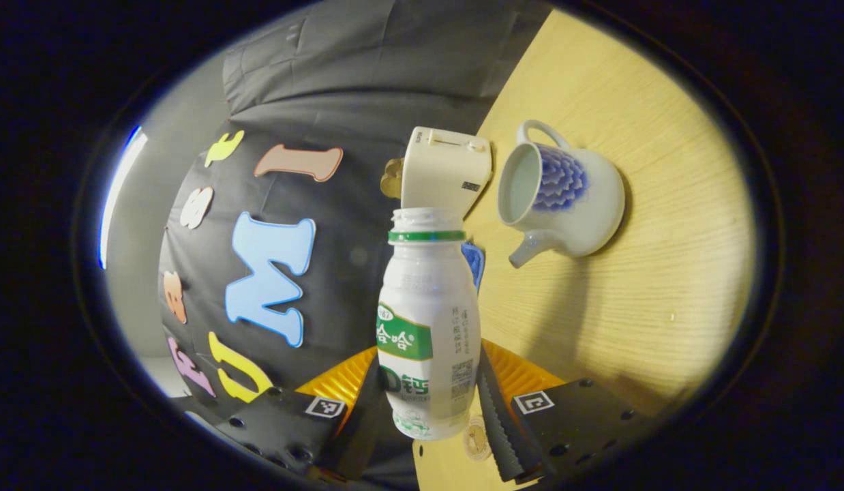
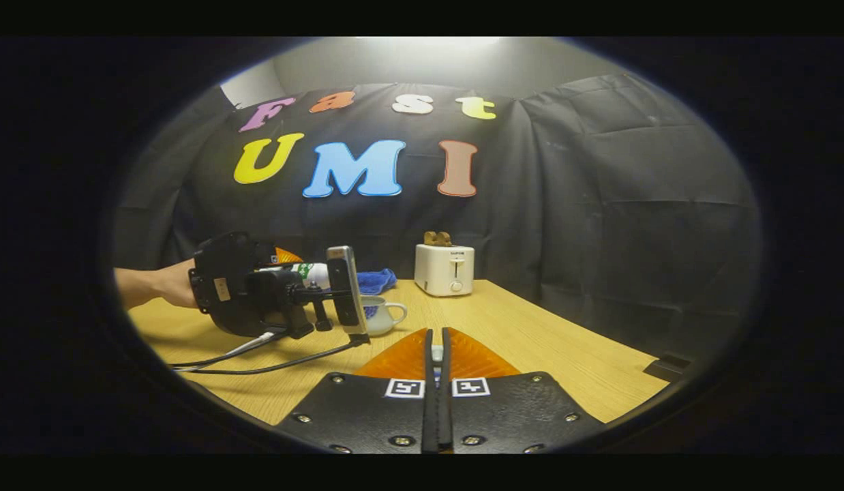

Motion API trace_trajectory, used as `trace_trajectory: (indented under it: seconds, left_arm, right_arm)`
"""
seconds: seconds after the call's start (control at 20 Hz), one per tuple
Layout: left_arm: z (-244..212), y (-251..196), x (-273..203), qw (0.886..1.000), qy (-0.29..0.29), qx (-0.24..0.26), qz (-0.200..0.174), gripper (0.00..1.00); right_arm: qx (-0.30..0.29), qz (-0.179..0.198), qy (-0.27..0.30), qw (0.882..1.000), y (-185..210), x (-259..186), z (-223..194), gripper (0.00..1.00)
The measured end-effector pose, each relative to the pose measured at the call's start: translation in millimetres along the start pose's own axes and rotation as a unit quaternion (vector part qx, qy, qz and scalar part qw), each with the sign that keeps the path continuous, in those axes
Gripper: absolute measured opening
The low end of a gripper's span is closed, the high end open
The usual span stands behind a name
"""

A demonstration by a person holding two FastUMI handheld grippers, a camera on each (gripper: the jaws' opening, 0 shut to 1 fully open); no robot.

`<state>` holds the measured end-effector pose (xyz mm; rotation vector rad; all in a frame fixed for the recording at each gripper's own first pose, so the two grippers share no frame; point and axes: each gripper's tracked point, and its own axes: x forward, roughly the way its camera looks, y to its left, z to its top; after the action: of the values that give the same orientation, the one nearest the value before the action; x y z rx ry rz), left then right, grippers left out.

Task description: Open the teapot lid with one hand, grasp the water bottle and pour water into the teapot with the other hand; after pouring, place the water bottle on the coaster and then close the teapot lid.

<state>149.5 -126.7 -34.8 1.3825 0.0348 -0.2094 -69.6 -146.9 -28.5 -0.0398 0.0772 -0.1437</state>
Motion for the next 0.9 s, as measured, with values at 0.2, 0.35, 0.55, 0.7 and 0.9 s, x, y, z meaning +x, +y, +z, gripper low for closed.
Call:
trace_trajectory:
  seconds: [0.2, 0.35, 0.55, 0.7, 0.9]
  left_arm:
    - [3, -3, -2, 1.000, 0.001, 0.030, 0.000, 0.82]
    - [3, -5, -2, 0.999, 0.001, 0.049, -0.003, 0.82]
    - [9, -5, -8, 0.997, -0.007, 0.070, -0.007, 0.82]
    - [11, -6, -10, 0.995, -0.007, 0.096, -0.006, 0.82]
    - [15, -5, -9, 0.993, -0.008, 0.116, -0.004, 0.82]
  right_arm:
    - [0.006, -0.003, 0.004, 1.000, -5, 2, 0, 0.00]
    - [0.008, -0.005, 0.001, 1.000, -5, 1, 1, 0.00]
    - [0.011, -0.003, 0.005, 1.000, -6, 2, -2, 0.00]
    - [0.014, -0.004, 0.006, 1.000, -8, 1, -2, 0.00]
    - [0.017, -0.007, 0.008, 1.000, -11, 2, -3, 0.00]
